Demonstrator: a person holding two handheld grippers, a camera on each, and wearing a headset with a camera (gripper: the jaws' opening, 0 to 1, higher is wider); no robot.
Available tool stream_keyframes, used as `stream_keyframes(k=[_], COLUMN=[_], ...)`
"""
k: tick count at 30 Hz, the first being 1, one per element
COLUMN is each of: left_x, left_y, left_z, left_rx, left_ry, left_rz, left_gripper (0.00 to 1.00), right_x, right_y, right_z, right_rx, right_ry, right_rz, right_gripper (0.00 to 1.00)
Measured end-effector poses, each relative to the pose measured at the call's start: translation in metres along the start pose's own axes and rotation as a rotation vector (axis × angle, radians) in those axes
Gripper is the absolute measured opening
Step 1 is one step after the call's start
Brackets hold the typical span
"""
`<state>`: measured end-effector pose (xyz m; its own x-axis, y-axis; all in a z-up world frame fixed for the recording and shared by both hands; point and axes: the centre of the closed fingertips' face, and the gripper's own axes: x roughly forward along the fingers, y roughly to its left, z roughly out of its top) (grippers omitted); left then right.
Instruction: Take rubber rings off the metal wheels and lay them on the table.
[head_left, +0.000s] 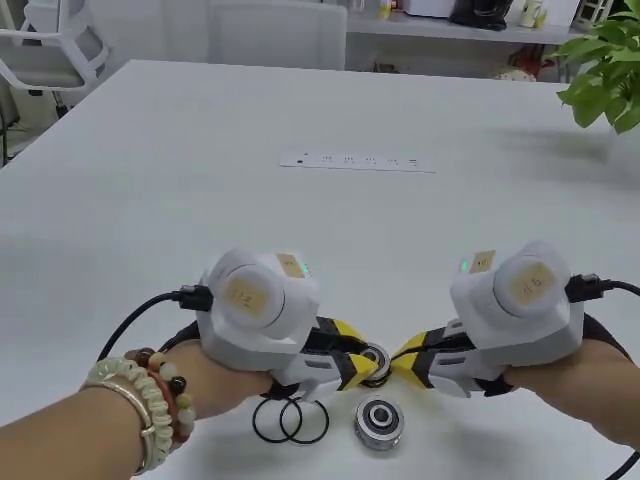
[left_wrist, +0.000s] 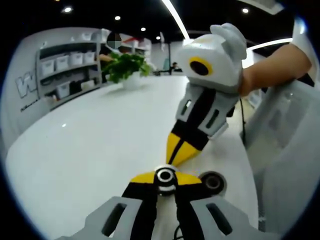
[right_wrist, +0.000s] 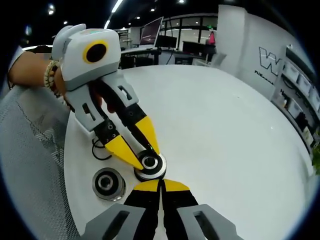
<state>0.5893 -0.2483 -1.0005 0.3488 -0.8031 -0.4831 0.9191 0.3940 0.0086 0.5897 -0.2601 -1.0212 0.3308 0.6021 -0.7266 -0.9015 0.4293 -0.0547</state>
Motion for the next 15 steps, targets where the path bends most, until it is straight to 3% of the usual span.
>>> stream_keyframes(k=[3, 7, 8, 10, 12, 15], left_x=[0.000, 0.000, 0.000, -0.002, 0.001, 0.001], left_y=[0.000, 0.000, 0.000, -0.006, -0.003, -0.001], left_z=[0.000, 0.000, -0.008, 0.007, 0.002, 0.000], left_rx=[0.003, 0.006, 0.019, 0.015, 0.018, 0.018], left_ry=[0.001, 0.001, 0.047, -0.005, -0.003, -0.004], left_rz=[0.001, 0.000, -0.004, -0.009, -0.010, -0.010], left_gripper=[0.14, 0.14, 0.14, 0.14, 0.14, 0.14], right_x=[-0.001, -0.007, -0.007, -0.006, -0.005, -0.005], right_y=[0.000, -0.005, -0.006, -0.005, -0.004, -0.004], right_z=[0.001, 0.005, 0.005, 0.002, 0.001, 0.002], right_rx=[0.074, 0.343, 0.388, 0.413, 0.417, 0.502], right_ry=[-0.013, -0.097, -0.108, -0.108, -0.109, -0.121], right_rz=[0.007, 0.062, 0.070, 0.087, 0.090, 0.107], right_gripper=[0.00, 0.00, 0.00, 0.00, 0.00, 0.00])
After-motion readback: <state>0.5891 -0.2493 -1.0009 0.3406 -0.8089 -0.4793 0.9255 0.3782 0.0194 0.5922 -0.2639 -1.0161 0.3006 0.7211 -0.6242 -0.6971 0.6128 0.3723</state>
